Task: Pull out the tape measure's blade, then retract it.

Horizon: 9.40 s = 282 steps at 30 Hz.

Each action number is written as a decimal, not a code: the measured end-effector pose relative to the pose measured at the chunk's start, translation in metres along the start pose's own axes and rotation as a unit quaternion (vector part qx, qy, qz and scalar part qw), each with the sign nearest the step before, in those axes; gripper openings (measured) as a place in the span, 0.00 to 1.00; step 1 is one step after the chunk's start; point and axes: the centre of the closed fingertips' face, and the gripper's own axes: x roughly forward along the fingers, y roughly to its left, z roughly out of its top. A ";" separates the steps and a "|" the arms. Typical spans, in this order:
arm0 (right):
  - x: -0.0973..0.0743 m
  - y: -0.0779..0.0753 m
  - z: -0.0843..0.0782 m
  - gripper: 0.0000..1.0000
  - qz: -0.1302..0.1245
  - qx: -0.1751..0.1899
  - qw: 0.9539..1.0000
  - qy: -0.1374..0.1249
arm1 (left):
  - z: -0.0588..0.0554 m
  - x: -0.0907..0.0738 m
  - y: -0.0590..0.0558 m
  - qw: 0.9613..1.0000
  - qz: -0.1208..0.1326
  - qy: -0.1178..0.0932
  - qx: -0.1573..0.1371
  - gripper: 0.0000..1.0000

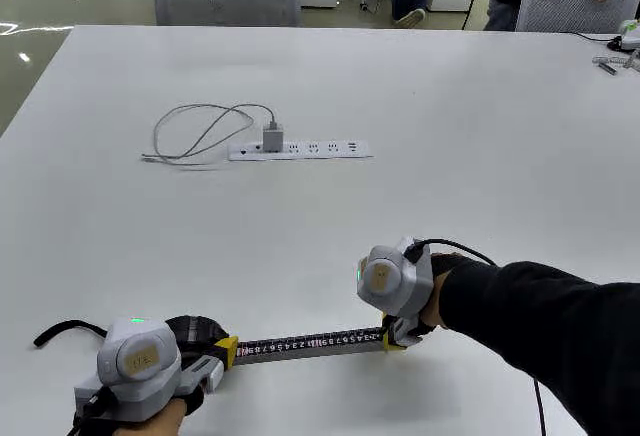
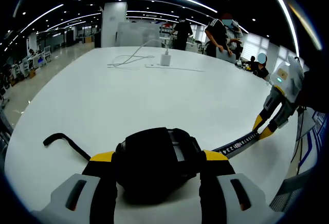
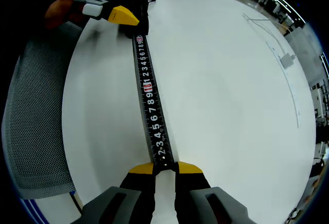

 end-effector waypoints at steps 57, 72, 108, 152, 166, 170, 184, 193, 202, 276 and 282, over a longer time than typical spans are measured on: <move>0.004 0.004 0.019 0.10 -0.010 -0.001 1.000 -0.006 | 0.000 0.001 0.000 1.000 0.000 0.000 0.001 0.61; 0.005 0.004 0.023 0.10 -0.011 -0.002 1.000 -0.006 | 0.000 0.001 0.000 1.000 -0.001 0.001 0.001 0.61; 0.008 0.005 0.035 0.10 -0.012 -0.006 1.000 0.000 | -0.001 0.001 0.000 1.000 -0.001 0.002 0.000 0.61; 0.010 0.007 0.049 0.09 -0.008 -0.012 1.000 -0.007 | -0.001 0.001 0.000 1.000 -0.002 0.003 -0.001 0.61; 0.012 0.009 0.056 0.09 -0.006 -0.008 1.000 -0.004 | -0.001 0.001 0.000 1.000 -0.003 0.004 -0.001 0.61; 0.013 0.009 0.058 0.09 -0.005 -0.007 1.000 -0.005 | -0.001 0.001 0.000 1.000 -0.004 0.004 -0.001 0.61; 0.013 0.011 0.066 0.09 -0.005 -0.005 1.000 -0.009 | -0.001 0.000 0.000 1.000 -0.004 0.005 -0.001 0.61; 0.015 0.012 0.073 0.09 -0.001 -0.004 1.000 -0.015 | -0.001 0.000 0.000 1.000 -0.004 0.007 -0.001 0.61; 0.016 0.011 0.079 0.09 0.003 -0.005 1.000 -0.013 | -0.001 0.001 0.000 1.000 -0.004 0.006 -0.001 0.61; 0.022 0.018 0.114 0.09 -0.007 -0.010 1.000 -0.018 | -0.002 0.001 0.000 1.000 -0.007 0.010 -0.007 0.61; 0.023 0.019 0.118 0.09 -0.007 -0.012 1.000 -0.020 | -0.002 0.001 0.000 1.000 -0.007 0.010 -0.008 0.61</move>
